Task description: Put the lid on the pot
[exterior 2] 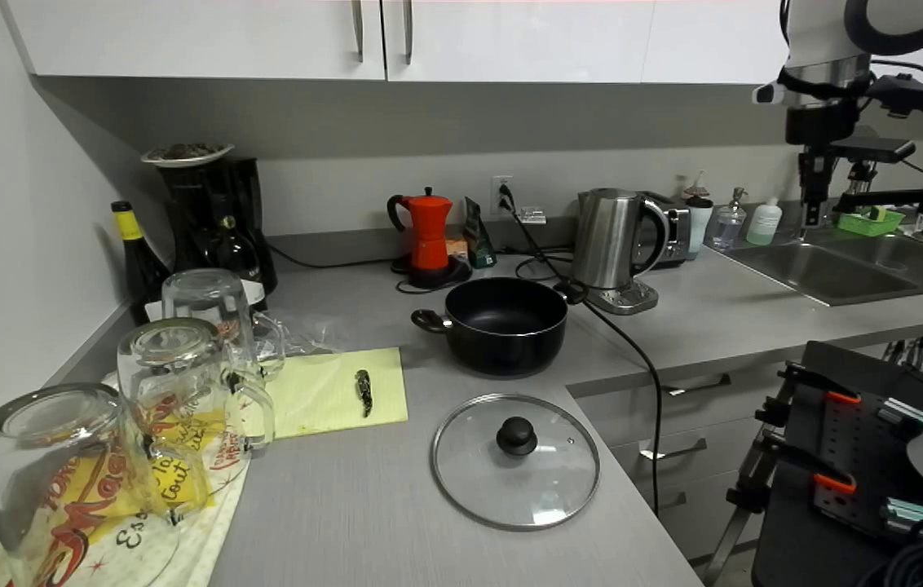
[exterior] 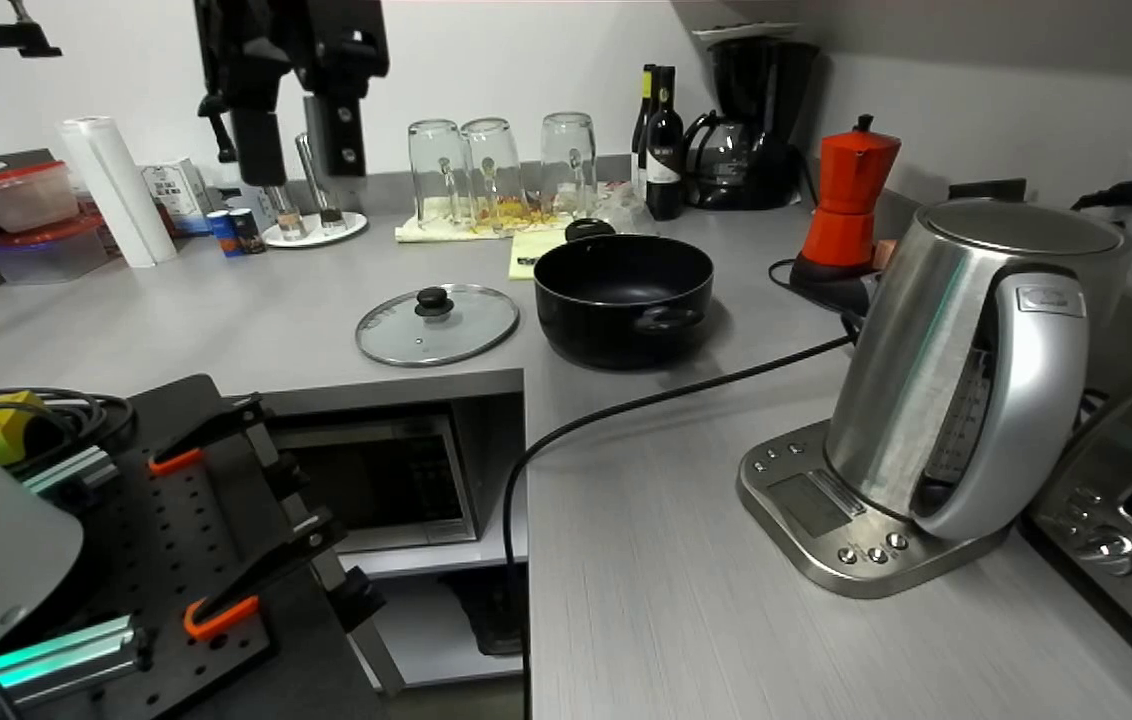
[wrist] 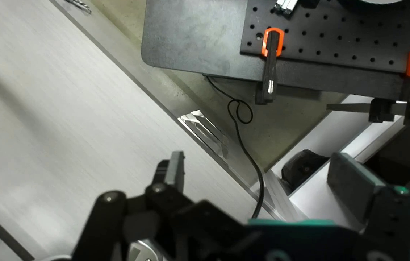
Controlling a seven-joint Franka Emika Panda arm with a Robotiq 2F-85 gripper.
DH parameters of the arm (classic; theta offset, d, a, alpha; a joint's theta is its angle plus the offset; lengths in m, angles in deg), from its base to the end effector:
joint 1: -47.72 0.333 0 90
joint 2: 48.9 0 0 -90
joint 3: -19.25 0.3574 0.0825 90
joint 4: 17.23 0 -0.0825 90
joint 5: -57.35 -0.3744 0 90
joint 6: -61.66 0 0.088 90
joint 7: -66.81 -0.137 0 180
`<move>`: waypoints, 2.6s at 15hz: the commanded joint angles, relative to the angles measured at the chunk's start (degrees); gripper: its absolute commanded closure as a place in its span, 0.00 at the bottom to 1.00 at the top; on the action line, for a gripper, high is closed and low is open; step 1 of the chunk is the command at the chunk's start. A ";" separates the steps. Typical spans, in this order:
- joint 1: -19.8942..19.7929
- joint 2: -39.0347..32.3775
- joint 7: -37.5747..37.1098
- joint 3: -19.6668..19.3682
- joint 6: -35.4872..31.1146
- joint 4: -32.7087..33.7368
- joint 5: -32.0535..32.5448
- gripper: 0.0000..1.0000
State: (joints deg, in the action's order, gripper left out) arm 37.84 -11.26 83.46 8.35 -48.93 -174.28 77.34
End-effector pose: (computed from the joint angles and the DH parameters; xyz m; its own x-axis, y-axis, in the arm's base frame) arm 0.2552 -0.1297 0.4038 0.9713 0.1082 -0.2116 0.1379 -0.9818 0.1307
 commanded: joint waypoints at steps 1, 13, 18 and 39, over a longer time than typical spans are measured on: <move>3.23 -5.37 0.61 2.46 -1.78 3.88 1.07 0.00; 11.43 -20.97 5.48 11.22 -5.26 18.10 8.28 0.00; 13.18 -26.94 7.95 13.48 -8.98 21.90 12.68 0.00; 18.72 -46.41 24.57 19.85 -33.99 24.22 16.56 0.00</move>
State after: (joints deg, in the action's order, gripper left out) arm 56.05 -53.82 106.57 27.70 -81.51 -151.84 92.02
